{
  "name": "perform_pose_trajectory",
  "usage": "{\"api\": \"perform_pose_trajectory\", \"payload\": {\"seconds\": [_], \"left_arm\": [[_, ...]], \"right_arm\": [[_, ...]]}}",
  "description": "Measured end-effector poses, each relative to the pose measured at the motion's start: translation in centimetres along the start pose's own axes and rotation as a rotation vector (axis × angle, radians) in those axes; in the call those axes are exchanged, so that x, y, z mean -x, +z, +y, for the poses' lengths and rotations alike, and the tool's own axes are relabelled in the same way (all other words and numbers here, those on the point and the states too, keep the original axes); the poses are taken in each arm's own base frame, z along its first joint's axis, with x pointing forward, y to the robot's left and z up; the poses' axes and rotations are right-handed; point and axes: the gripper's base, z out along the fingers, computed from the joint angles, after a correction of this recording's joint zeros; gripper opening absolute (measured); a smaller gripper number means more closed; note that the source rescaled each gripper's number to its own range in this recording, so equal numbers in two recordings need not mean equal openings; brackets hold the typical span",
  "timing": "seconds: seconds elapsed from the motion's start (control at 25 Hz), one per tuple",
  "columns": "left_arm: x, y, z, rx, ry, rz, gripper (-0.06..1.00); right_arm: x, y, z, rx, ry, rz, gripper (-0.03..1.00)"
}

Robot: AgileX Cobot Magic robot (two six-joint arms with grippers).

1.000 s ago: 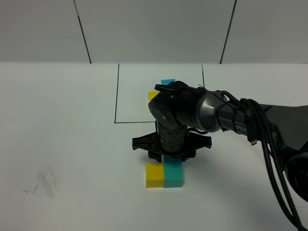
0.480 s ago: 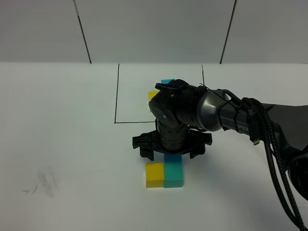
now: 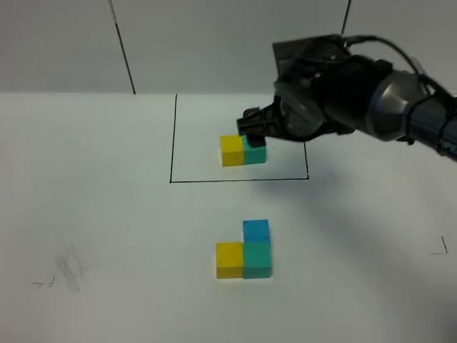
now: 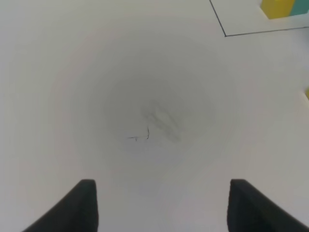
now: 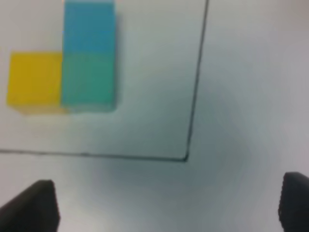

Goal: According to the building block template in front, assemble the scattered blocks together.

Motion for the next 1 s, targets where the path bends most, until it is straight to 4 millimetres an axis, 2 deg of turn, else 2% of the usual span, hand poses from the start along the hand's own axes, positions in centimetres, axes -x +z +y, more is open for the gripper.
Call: {"api": "perform_pose_trajectory", "payload": {"seconds": [0.24, 0.44, 0.6, 0.76, 0.88, 1.0], "left_arm": [[0.0, 0.0, 0.0, 0.000, 0.000, 0.000, 0.29], [0.0, 0.0, 0.0, 0.000, -0.001, 0.000, 0.29], [0.0, 0.0, 0.0, 0.000, -0.001, 0.000, 0.29], [0.0, 0.0, 0.0, 0.000, -0.001, 0.000, 0.29], [0.0, 0.0, 0.0, 0.000, -0.001, 0.000, 0.29], [0.0, 0.0, 0.0, 0.000, -0.001, 0.000, 0.29]], "right_arm": [[3.9, -3.5, -8.0, -0.158, -0.170, -0.156, 0.99], [4.8, -6.7, -15.3, -0.297, -0.227, -0.145, 0.99], [4.1, -9.4, -20.9, -0.400, -0.189, -0.078, 0.99], [2.3, -12.5, -25.5, -0.466, -0.105, 0.025, 0.99], [0.6, -14.9, -27.9, -0.475, -0.030, 0.104, 0.99], [-0.5, -17.6, -29.1, -0.465, 0.019, 0.094, 0.99]]}}
